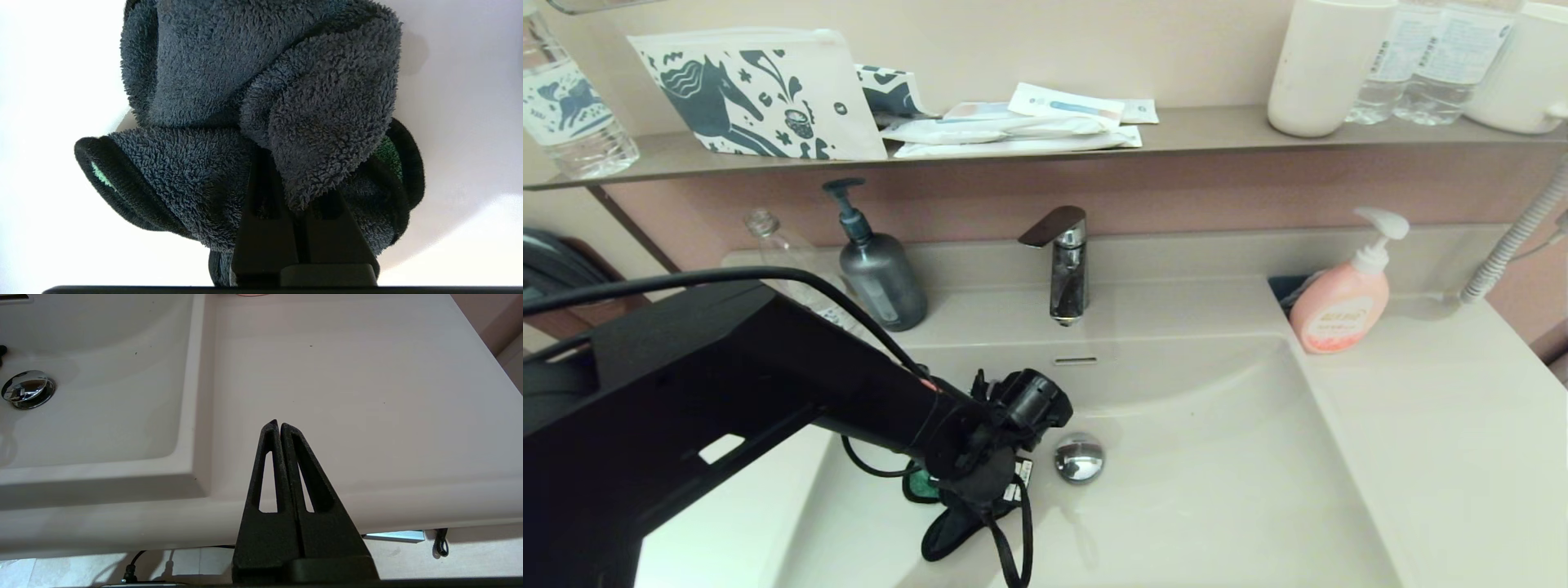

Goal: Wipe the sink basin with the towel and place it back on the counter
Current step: Wipe the sink

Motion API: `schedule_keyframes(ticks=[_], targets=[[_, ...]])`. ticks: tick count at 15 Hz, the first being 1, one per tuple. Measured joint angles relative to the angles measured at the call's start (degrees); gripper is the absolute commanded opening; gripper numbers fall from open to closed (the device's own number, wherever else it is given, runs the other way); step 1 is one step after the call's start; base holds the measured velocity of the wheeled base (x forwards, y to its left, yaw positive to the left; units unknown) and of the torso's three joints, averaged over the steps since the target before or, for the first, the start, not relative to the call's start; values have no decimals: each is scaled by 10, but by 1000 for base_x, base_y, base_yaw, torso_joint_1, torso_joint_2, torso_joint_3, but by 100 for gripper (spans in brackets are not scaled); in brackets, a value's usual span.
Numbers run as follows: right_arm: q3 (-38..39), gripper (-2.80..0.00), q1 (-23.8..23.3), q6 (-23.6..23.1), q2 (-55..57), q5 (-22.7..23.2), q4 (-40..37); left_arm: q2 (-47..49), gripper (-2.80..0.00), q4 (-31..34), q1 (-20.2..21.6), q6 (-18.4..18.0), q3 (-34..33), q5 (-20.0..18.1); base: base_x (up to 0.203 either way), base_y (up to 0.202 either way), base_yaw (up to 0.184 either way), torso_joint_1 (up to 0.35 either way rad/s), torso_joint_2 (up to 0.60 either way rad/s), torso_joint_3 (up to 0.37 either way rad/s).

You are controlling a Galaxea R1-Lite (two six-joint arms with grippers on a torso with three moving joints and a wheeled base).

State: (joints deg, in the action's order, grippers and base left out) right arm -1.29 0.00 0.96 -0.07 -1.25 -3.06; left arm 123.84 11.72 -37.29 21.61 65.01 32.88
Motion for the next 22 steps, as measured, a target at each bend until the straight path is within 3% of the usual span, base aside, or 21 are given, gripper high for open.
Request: schedule_keyframes(ticks=[10, 17, 22], targets=[[0, -280, 0, 0, 0, 0, 0, 39, -280, -96, -7, 0, 72, -5, 0, 0, 0, 0, 0, 0], [0, -280, 0, 0, 0, 0, 0, 50, -280, -83, -56, 76, 119, -7, 0, 0, 0, 0, 0, 0], [0, -280, 0, 0, 0, 0, 0, 72, -280, 11, -77, 146, 204, -6, 0, 0, 0, 0, 0, 0]])
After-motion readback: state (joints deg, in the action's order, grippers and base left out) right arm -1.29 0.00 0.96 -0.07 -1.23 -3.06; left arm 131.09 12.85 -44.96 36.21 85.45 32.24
